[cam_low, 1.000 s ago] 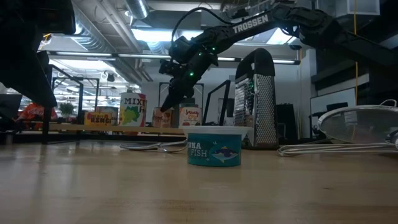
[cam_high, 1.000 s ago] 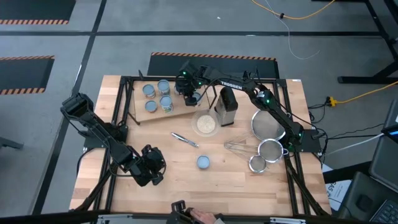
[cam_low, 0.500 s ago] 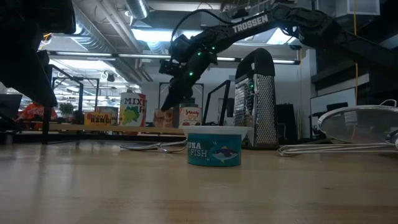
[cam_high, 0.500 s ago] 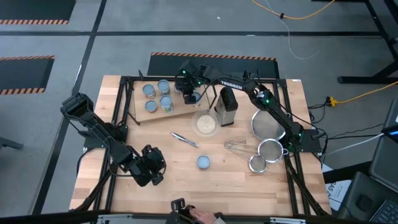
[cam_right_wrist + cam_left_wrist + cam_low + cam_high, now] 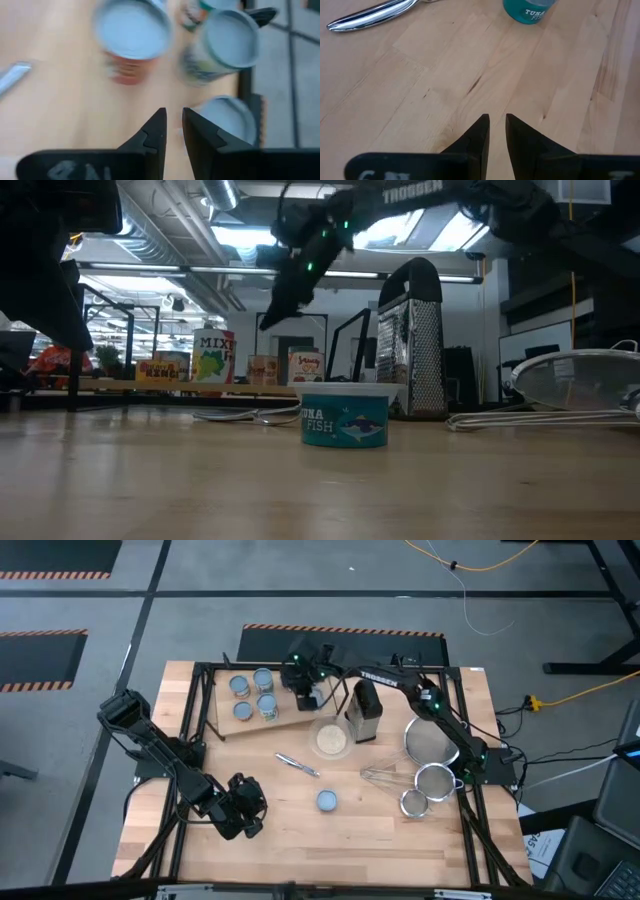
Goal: Pick and place cans onto a shelf
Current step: Put the dark green can on the shelf aligned with the other light red can
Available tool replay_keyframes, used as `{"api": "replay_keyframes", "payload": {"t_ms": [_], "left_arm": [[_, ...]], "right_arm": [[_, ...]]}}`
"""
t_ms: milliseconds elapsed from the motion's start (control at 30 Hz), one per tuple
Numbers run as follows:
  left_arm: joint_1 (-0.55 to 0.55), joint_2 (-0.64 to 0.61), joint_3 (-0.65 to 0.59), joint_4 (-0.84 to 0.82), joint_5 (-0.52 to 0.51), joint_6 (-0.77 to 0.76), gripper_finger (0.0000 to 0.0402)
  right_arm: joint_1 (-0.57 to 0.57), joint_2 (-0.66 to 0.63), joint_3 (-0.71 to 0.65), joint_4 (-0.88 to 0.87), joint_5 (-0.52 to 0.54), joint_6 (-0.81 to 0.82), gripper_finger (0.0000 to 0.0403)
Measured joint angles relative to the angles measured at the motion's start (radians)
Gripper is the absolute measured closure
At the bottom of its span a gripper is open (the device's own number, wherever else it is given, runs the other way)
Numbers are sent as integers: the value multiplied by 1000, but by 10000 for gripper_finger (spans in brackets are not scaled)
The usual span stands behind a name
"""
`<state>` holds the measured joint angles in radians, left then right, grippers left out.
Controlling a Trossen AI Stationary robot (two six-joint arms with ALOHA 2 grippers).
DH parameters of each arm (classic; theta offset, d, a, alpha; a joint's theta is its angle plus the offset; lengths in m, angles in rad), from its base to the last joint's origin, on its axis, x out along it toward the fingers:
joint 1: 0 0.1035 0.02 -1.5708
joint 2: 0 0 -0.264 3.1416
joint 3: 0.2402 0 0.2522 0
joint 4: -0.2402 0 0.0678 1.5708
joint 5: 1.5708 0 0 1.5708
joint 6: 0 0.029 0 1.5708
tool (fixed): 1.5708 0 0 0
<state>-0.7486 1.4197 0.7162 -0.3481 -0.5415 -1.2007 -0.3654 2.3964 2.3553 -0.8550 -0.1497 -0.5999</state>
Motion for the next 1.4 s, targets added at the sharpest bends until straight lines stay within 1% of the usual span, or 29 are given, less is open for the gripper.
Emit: {"api": "replay_keyframes", "payload": {"t_ms": [167, 233, 333, 433, 533, 800, 1033, 1167, 1400], "left_arm": [[0, 0, 0, 1, 0, 0, 347], [0, 0, 0, 2, -1, 0, 347], [0, 0, 0, 5, -1, 5, 347], [0, 0, 0, 5, -14, 7, 347], [0, 0, 0, 5, -30, 7, 347], [0, 0, 0, 3, -32, 14, 347], [0, 0, 0, 4, -31, 60, 347], [0, 0, 0, 4, -31, 60, 347], [-11, 0, 0, 4, -38, 61, 347]], "right_arm": [[90, -66, 0, -187, -10, 132, 336], [137, -86, 0, -264, -49, 176, 336], [213, -94, 0, -332, -114, 225, 336], [293, -91, -11, -373, -116, 273, 336], [371, -91, -40, -376, -81, 337, 336], [532, -91, -40, -391, 10, 574, 336], [636, -87, -40, -414, 171, 759, 336], [685, -83, -102, -411, 262, 856, 336], [724, -81, -276, -333, 270, 966, 336]]}}
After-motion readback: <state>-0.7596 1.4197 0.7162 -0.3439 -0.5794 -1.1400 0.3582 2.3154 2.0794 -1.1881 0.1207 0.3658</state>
